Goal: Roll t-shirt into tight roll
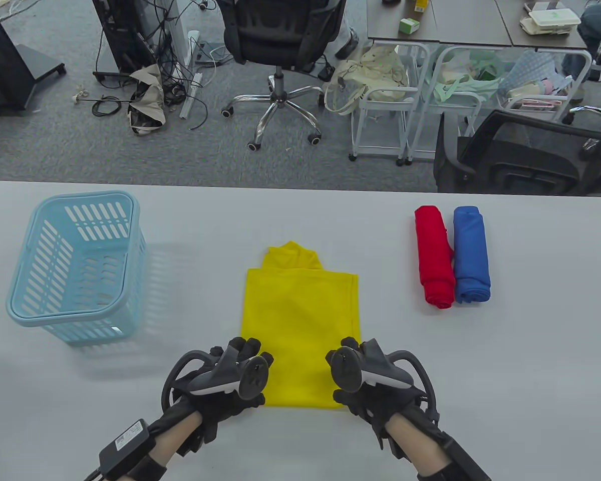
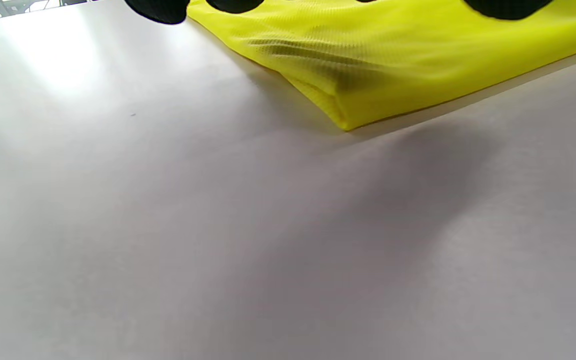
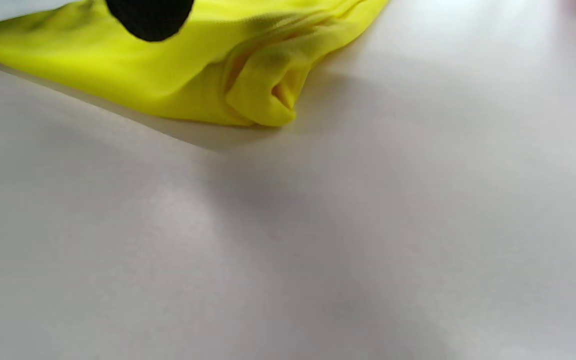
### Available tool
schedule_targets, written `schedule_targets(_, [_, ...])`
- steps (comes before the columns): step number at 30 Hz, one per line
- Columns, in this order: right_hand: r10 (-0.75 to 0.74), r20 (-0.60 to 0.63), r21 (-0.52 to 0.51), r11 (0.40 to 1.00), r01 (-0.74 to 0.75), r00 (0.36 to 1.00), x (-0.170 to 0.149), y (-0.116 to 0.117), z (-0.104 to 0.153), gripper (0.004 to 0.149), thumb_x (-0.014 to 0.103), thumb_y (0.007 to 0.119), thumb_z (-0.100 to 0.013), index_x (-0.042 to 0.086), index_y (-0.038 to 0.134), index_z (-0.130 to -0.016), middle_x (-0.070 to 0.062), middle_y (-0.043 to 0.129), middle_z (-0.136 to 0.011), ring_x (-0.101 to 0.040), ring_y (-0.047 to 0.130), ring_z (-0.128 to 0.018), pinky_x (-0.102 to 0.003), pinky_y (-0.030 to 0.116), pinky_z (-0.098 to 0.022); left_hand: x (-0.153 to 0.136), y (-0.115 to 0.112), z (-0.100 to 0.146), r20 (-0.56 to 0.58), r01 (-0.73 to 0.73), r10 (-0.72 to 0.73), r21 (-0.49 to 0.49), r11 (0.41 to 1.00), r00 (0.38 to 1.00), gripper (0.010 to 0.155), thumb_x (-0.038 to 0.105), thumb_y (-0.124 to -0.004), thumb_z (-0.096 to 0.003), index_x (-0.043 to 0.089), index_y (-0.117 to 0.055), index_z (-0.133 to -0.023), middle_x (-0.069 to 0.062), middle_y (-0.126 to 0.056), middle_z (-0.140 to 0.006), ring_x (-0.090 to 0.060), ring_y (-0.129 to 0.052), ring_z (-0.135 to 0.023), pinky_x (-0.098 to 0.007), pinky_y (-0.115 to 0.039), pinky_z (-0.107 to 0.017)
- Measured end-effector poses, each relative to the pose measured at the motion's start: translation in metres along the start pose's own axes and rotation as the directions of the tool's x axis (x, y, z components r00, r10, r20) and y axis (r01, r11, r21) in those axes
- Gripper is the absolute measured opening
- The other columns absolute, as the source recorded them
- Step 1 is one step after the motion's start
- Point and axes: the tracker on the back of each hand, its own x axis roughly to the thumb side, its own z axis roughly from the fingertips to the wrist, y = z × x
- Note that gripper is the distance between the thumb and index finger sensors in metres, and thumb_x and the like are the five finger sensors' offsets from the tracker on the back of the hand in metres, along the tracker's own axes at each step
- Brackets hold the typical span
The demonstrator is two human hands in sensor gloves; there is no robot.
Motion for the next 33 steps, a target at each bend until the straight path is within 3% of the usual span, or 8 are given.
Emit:
schedule_targets(6, [0.115, 0.050, -0.035, 0.993, -0.113, 0.992, 0.009, 0.019, 0.001, 0.073, 0.046, 0.079, -0.053, 0.025, 0.041, -0.112, -0.015, 0.027, -0.119, -0.039, 0.046, -0.107, -0.059, 0.044, -0.075, 0.006, -0.004, 0.001, -0.043, 0.272, -0.269, 0.092, 0.958, 0.962, 0.085, 0.071, -0.066, -0.0369, 0.037, -0.041, -0.110, 0.003, -0.060, -0.113, -0.016, -0.079, -0.091, -0.046, -0.065, -0.078])
schedule_targets(12, [0.017, 0.063, -0.002, 1.000, -0.017, 0.998, -0.007, 0.023, -0.014, 0.067, 0.043, 0.078, -0.056, 0.025, 0.041, -0.108, -0.009, 0.023, -0.119, -0.035, 0.043, -0.109, -0.061, 0.041, -0.075, 0.005, -0.006, 0.001, -0.041, 0.252, -0.248, 0.147, 0.957, 0.968, 0.068, 0.061, -0.069, -0.0416, 0.037, -0.052, -0.103, 0.006, -0.069, -0.106, -0.014, -0.084, -0.087, -0.046, -0.067, -0.077])
schedule_targets(18, [0.046, 0.054, -0.066, 0.997, -0.042, 0.997, -0.006, 0.021, -0.015, 0.041, 0.034, 0.070, -0.061, 0.030, 0.056, -0.100, -0.005, 0.033, -0.119, -0.033, 0.051, -0.108, -0.060, 0.045, -0.075, 0.010, -0.005, -0.001, -0.068, 0.327, -0.321, 0.250, 0.911, 0.945, 0.048, 0.051, -0.071, -0.0454, 0.041, -0.066, -0.092, 0.012, -0.084, -0.092, -0.008, -0.094, -0.069, -0.040, -0.076, -0.072])
schedule_targets(20, [0.028, 0.058, -0.065, 0.998, -0.024, 0.998, -0.008, 0.019, -0.013, 0.041, 0.033, 0.069, -0.061, 0.029, 0.057, -0.099, -0.004, 0.035, -0.119, -0.033, 0.054, -0.107, -0.059, 0.046, -0.075, 0.007, -0.002, -0.001, -0.050, 0.285, -0.281, 0.244, 0.927, 0.958, 0.046, 0.050, -0.071, -0.0452, 0.040, -0.070, -0.090, 0.012, -0.088, -0.087, -0.007, -0.097, -0.064, -0.039, -0.079, -0.069])
schedule_targets(23, [-0.129, 0.131, -0.032, 0.990, 0.134, 0.983, -0.016, 0.012, -0.002, 0.040, 0.033, 0.069, -0.059, 0.025, 0.063, -0.097, -0.007, 0.051, -0.114, -0.035, 0.064, -0.103, -0.057, 0.055, -0.072, -0.006, 0.009, 0.003, 0.083, 0.009, -0.020, 0.126, 0.992, 0.996, 0.045, 0.051, -0.073, -0.0440, 0.037, -0.079, -0.086, 0.011, -0.096, -0.078, -0.007, -0.101, -0.056, -0.040, -0.082, -0.067])
schedule_targets(25, [-0.249, 0.191, 0.006, 0.967, 0.253, 0.949, -0.024, 0.008, 0.006, 0.040, 0.036, 0.066, -0.059, 0.021, 0.067, -0.096, -0.009, 0.066, -0.107, -0.034, 0.078, -0.094, -0.053, 0.065, -0.066, -0.017, 0.014, 0.006, 0.114, -0.217, 0.214, 0.010, 0.976, 0.970, 0.045, 0.050, -0.073, -0.0456, 0.033, -0.080, -0.087, 0.006, -0.096, -0.077, -0.011, -0.101, -0.056, -0.043, -0.080, -0.068])
schedule_targets(27, [-0.302, 0.185, -0.021, 0.950, 0.311, 0.935, -0.028, 0.005, 0.006, 0.041, 0.038, 0.063, -0.061, 0.018, 0.067, -0.096, -0.012, 0.071, -0.101, -0.031, 0.086, -0.081, -0.048, 0.070, -0.060, -0.028, 0.016, 0.009, 0.129, -0.320, 0.318, -0.002, 0.947, 0.939, 0.045, 0.050, -0.072, -0.0467, 0.032, -0.080, -0.088, 0.005, -0.095, -0.079, -0.013, -0.100, -0.058, -0.045, -0.078, -0.069])
schedule_targets(33, [-0.250, 0.047, 0.020, 0.968, 0.249, 0.967, -0.029, 0.021, -0.014, 0.042, 0.042, 0.056, -0.062, 0.018, 0.062, -0.096, -0.009, 0.068, -0.096, -0.025, 0.087, -0.068, -0.045, 0.071, -0.056, -0.032, 0.003, 0.006, -0.100, 0.014, 0.004, 0.173, 0.985, 0.995, 0.047, 0.049, -0.070, -0.0469, 0.034, -0.077, -0.091, 0.006, -0.092, -0.086, -0.014, -0.099, -0.067, -0.045, -0.076, -0.070])
